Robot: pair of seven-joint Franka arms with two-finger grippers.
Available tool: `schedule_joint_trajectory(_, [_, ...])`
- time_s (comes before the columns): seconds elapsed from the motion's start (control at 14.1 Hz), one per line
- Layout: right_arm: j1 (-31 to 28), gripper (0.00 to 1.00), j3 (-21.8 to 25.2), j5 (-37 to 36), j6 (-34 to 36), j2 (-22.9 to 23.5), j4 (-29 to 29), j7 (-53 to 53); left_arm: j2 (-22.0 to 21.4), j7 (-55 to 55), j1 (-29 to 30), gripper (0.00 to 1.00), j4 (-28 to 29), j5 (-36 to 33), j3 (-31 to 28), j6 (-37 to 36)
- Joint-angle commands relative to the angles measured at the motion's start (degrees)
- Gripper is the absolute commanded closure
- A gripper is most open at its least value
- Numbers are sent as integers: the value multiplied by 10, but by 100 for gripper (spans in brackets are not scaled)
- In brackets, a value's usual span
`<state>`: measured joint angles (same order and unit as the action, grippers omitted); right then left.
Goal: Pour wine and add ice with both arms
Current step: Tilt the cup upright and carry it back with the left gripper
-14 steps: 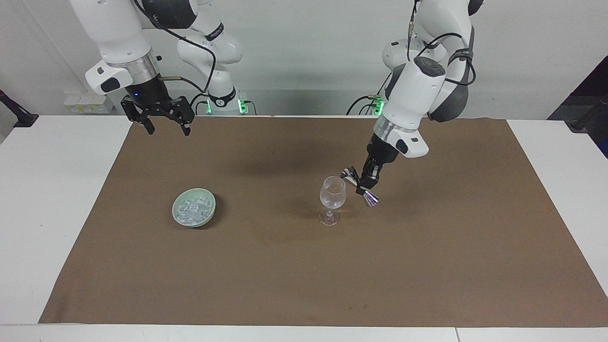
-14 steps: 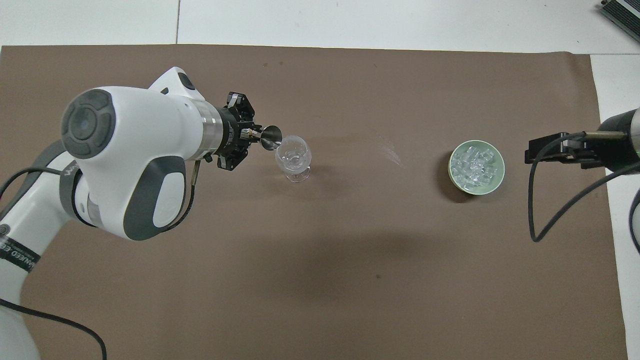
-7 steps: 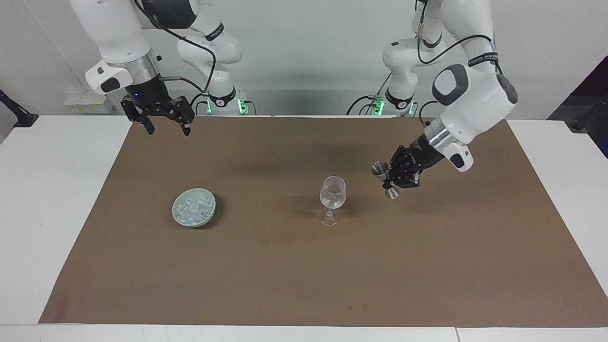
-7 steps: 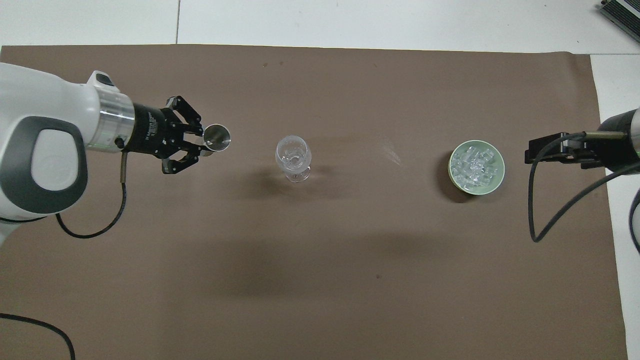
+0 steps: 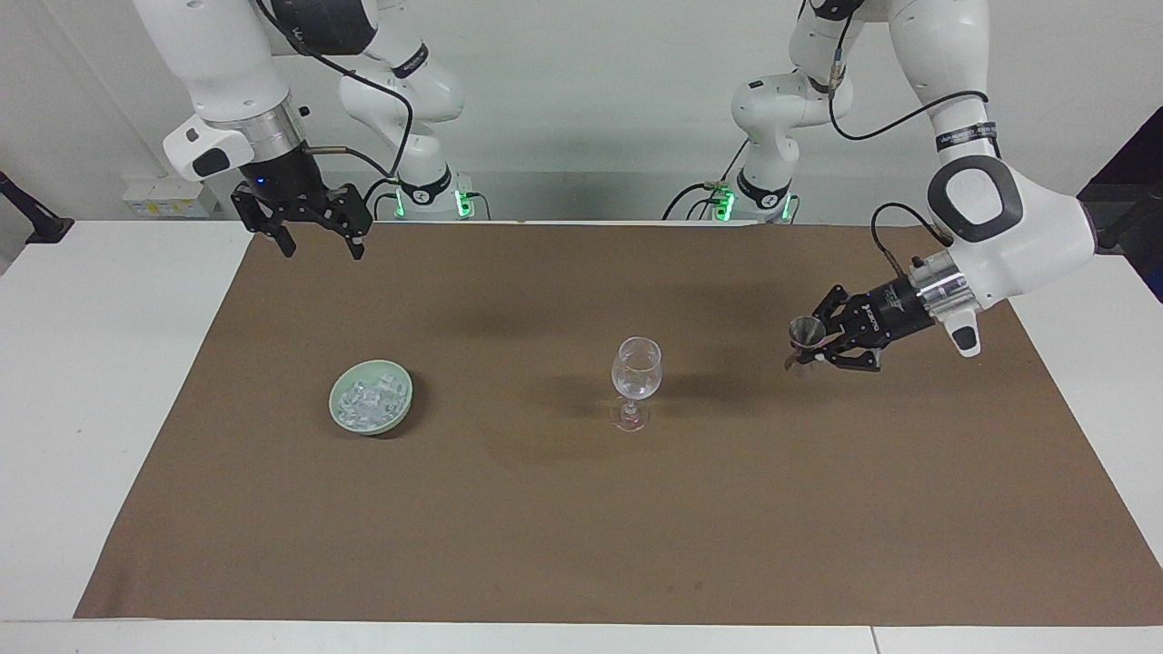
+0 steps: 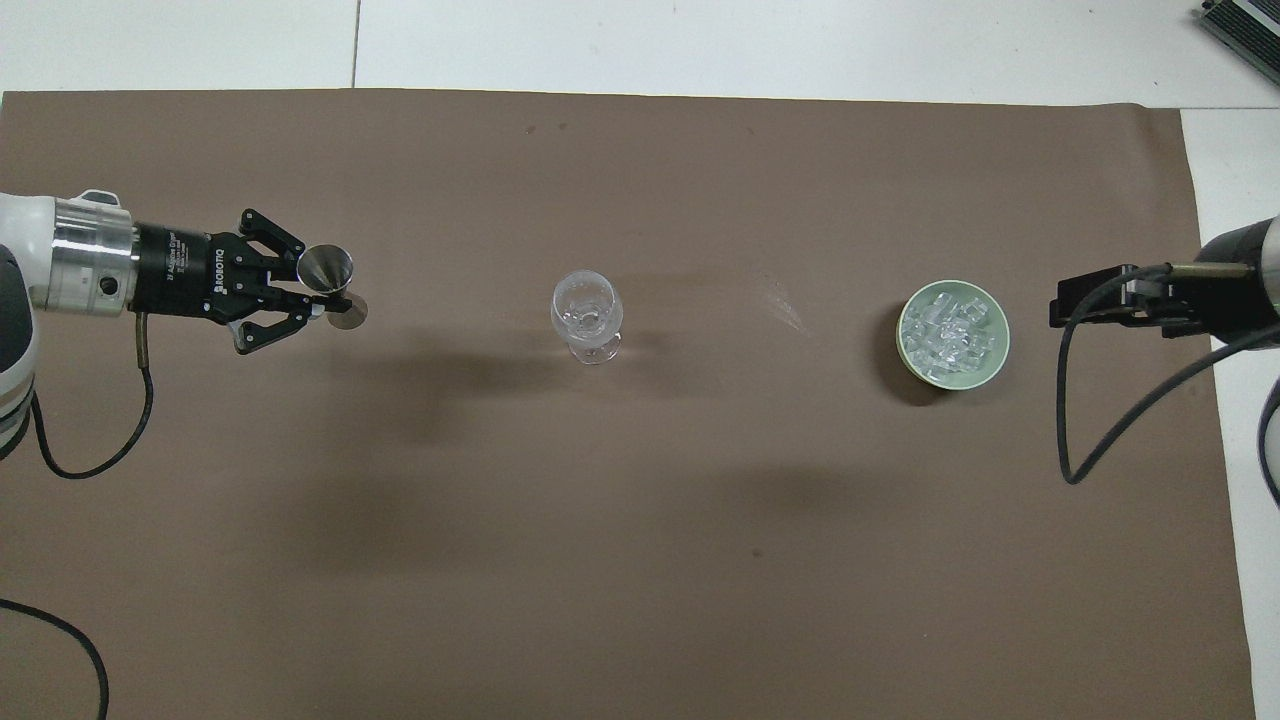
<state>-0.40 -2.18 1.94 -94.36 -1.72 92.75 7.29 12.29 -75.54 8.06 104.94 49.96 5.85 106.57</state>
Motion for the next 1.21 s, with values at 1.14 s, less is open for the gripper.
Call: schedule_joint_trajectory(1.14, [-5, 0, -2, 11, -6, 2, -2, -14, 88, 252, 26, 100, 77, 151, -134, -63])
